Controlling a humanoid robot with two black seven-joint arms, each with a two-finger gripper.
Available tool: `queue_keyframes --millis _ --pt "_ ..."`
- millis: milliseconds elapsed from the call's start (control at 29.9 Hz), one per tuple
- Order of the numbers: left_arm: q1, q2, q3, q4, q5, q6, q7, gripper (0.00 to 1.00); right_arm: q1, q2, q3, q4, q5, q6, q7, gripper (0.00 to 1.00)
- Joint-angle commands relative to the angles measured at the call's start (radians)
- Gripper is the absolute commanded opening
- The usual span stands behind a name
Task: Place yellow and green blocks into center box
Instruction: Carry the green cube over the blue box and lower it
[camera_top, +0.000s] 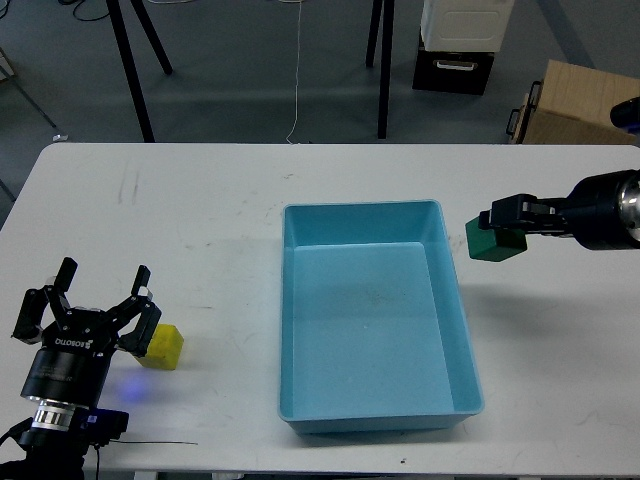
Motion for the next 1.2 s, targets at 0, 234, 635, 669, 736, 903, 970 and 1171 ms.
queue_keyframes --millis 0,234,635,669,736,903,970,1171 --pt "-0.002 0.0 0.002 0.001 0.0 0.0 -0.001 1.0 0.072 0.141 -0.129 -0.058 0.008 0.0 0.0 0.0" --pt "0.004 0.0 -0.015 -0.001 -0.001 0.0 0.0 1.0 0.031 0.201 -0.199 -0.072 0.005 -0.013 0.0 0.0" --pt "0.004 0.0 -0.008 -0.001 -0.001 0.0 0.0 1.0 0.002 0.209 -0.197 -0.075 0.012 -0.024 0.001 0.05" --pt "0.004 0.0 -0.009 -0.001 -0.001 0.0 -0.001 1.0 0.002 0.21 -0.197 -0.075 0.014 -0.024 0.001 0.05" --pt "0.006 0.0 -0.009 -0.001 -0.001 0.0 0.0 1.0 0.002 0.221 -0.197 -0.087 0.015 -0.026 0.003 0.06" --pt "0.006 0.0 -0.006 -0.001 -0.001 0.0 -0.001 1.0 0.002 0.272 -0.196 -0.136 0.019 -0.026 0.003 0.1" --pt "0.006 0.0 -0.006 -0.001 -0.001 0.0 -0.001 1.0 0.002 0.29 -0.197 -0.15 0.019 -0.026 0.001 0.15" --pt "0.0 0.0 -0.009 -0.001 -0.001 0.0 -0.001 1.0 -0.038 0.35 -0.194 -0.19 0.023 -0.056 0.003 0.36"
